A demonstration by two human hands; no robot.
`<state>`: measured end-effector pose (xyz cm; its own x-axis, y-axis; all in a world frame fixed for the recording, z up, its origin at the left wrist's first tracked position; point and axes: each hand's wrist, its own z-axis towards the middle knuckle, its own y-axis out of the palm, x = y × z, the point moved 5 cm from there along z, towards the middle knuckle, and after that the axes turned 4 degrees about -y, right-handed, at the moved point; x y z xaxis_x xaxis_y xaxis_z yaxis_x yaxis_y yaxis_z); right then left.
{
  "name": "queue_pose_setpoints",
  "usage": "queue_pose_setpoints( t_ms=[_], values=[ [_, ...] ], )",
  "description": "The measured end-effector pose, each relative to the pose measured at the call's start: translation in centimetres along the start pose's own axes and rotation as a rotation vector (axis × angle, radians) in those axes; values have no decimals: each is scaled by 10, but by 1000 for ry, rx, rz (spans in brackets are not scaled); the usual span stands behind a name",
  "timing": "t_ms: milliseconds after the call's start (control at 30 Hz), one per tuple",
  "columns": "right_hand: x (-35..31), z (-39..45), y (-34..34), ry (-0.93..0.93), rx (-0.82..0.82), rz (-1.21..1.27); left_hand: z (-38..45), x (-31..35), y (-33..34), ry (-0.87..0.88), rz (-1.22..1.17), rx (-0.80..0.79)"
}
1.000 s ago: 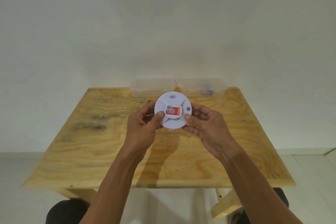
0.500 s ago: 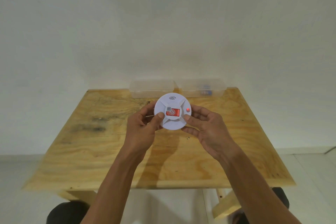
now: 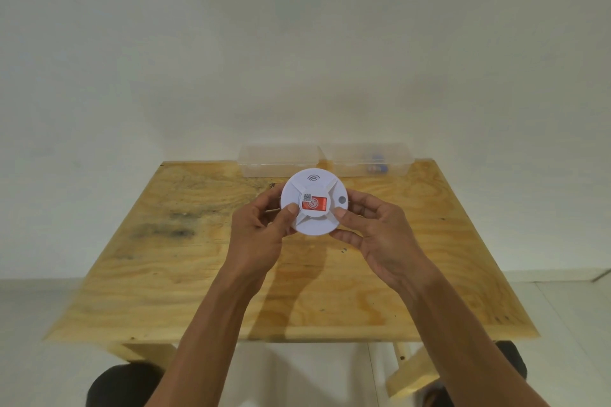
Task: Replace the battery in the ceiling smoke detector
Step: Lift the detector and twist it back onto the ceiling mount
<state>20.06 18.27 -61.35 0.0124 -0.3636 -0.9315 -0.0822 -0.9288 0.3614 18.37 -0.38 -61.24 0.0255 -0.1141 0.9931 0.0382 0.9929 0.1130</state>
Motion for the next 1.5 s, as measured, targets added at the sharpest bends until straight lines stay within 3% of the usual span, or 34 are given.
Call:
queue_pose_setpoints(
  t_ms=[1500],
  values=[
    [-14, 36, 16, -62, -3, -119, 39, 13, -10, 14, 22, 24]
  ],
)
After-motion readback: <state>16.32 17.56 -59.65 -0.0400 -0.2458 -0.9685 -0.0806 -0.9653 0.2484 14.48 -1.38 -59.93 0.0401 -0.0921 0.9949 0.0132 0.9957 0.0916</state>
